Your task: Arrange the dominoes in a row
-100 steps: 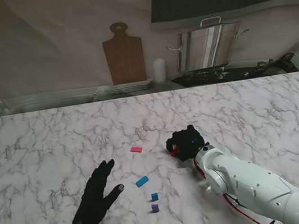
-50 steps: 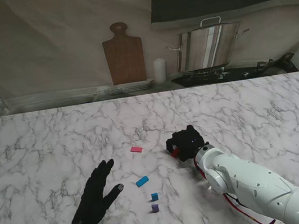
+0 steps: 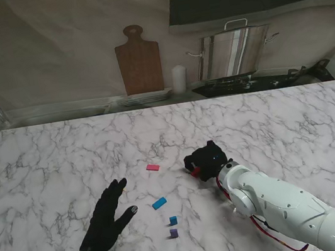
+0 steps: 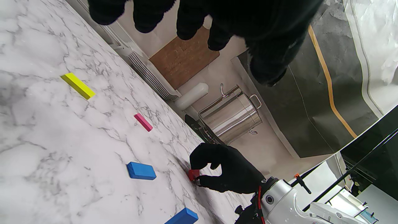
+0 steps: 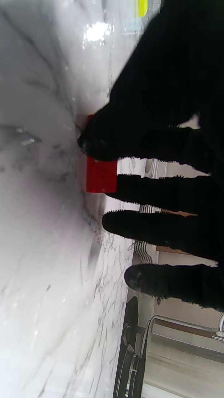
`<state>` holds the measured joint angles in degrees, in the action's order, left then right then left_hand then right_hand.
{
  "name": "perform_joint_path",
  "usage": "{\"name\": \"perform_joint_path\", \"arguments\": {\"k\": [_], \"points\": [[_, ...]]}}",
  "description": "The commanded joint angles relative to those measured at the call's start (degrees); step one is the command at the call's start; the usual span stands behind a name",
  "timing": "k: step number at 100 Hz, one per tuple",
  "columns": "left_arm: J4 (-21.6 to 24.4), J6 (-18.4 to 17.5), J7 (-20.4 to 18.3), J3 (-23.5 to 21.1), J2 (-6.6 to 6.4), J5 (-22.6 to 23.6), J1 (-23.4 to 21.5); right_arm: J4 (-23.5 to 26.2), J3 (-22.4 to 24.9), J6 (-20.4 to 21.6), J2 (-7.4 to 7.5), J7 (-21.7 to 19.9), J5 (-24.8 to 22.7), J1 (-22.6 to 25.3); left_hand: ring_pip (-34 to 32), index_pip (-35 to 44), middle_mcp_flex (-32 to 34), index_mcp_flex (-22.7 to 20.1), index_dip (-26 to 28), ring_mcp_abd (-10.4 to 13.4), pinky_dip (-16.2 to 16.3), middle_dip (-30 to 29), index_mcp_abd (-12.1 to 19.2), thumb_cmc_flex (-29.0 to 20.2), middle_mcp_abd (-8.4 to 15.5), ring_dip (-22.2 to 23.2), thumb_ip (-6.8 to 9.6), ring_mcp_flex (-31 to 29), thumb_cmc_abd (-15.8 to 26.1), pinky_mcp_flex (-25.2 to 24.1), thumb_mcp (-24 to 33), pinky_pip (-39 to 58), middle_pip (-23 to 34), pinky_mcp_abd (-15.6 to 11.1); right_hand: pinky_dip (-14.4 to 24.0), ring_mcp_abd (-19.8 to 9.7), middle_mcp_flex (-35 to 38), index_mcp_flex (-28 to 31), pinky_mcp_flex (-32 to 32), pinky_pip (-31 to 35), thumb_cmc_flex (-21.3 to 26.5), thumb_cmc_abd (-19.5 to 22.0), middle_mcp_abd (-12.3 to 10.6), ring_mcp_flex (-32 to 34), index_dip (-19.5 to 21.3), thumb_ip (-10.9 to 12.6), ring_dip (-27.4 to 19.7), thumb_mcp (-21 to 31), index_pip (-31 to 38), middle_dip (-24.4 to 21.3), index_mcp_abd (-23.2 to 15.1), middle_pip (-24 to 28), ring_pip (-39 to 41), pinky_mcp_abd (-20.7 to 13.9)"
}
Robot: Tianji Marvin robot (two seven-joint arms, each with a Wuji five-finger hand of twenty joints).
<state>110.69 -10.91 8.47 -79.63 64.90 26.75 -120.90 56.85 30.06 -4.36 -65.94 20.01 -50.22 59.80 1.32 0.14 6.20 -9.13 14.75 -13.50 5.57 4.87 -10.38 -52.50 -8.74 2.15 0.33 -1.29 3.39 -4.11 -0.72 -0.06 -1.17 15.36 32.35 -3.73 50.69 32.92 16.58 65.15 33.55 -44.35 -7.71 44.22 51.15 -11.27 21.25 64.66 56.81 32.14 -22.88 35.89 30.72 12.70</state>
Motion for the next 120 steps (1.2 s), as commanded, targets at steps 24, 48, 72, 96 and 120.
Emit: {"name": "perform_joint_path", "arguments": {"k": [24,48,72,96,120], "points": [[-0.28,-0.02,-0.90,0.11,0.04,-0.07,-0.02,-1.09,-0.86,1.00,0.20,-0.19,-0.49,0.09,0.55,-0.91,-1.32,1.52,-0.80,0.31,0.07,-0.54,0.21,-1.05,0.47,-1.17,0.02,1.61,0.28,0.22,-0.13,-0.65,-0.40,-0.27,-1.25,-2.47,5.30,0.11,-0.06,1.45,2.71,-6.73,-4.69,1.92,2.91,-2.89,2.81,1.32,5.70,10.83,-4.78,8.83,5.08,0.82],[-0.36,-0.05,-0.87,0.10,0.05,0.00,0.03,-1.02,-0.99,1.36,0.42,-0.12,-1.04,-0.02,0.53,-0.93,-1.30,1.52,-0.88,0.27,0.11,-0.52,0.18,-1.12,0.52,-1.13,0.02,1.61,0.16,0.21,-0.11,-0.65,-0.39,-0.24,-1.37,-2.39,3.37,-3.26,-1.08,1.00,2.33,-6.86,-4.96,0.47,-3.37,-3.08,2.75,0.72,-2.52,11.81,-1.65,11.22,5.14,1.00],[-0.40,-0.13,-0.89,0.05,0.04,0.02,0.02,-1.20,-0.84,1.55,0.24,0.07,-0.62,0.07,0.54,-0.99,-1.30,1.52,-1.03,0.25,0.16,-0.51,0.15,-1.10,0.51,-1.12,0.02,1.61,0.18,0.22,-0.12,-0.63,-0.38,-0.27,-0.87,-0.75,3.26,3.37,-2.46,0.37,-0.02,-3.23,-2.68,-0.47,-15.05,-2.93,3.12,-1.95,-5.50,12.80,0.46,11.86,5.73,2.00],[-0.41,-0.15,-0.91,0.04,0.04,-0.02,0.02,-1.39,-0.49,1.29,-0.12,0.65,-0.05,0.25,0.55,-0.96,-1.30,1.51,-1.09,0.25,0.18,-0.49,0.13,-1.08,0.50,-1.11,0.02,1.61,0.26,0.21,-0.10,-0.65,-0.39,-0.30,-0.18,-0.37,2.06,5.57,-3.41,-0.06,-4.21,0.03,-1.54,-1.41,-19.70,-3.03,3.49,-5.49,-2.55,12.59,-0.74,12.35,6.32,2.28],[-0.40,-0.18,-0.87,-0.03,0.05,-0.01,-0.02,-1.91,-1.02,1.38,-0.44,1.08,0.30,-0.16,0.55,-0.94,-1.29,1.50,-1.12,0.28,0.18,-0.50,0.10,-1.08,0.54,-1.13,0.02,1.61,0.26,0.22,-0.12,-0.66,-0.39,-0.29,0.02,-0.34,1.91,8.11,-3.59,-0.12,-4.64,1.80,-1.31,-1.52,-20.82,-3.01,3.60,-6.71,-1.77,12.47,-1.83,12.70,6.63,2.49]]}}
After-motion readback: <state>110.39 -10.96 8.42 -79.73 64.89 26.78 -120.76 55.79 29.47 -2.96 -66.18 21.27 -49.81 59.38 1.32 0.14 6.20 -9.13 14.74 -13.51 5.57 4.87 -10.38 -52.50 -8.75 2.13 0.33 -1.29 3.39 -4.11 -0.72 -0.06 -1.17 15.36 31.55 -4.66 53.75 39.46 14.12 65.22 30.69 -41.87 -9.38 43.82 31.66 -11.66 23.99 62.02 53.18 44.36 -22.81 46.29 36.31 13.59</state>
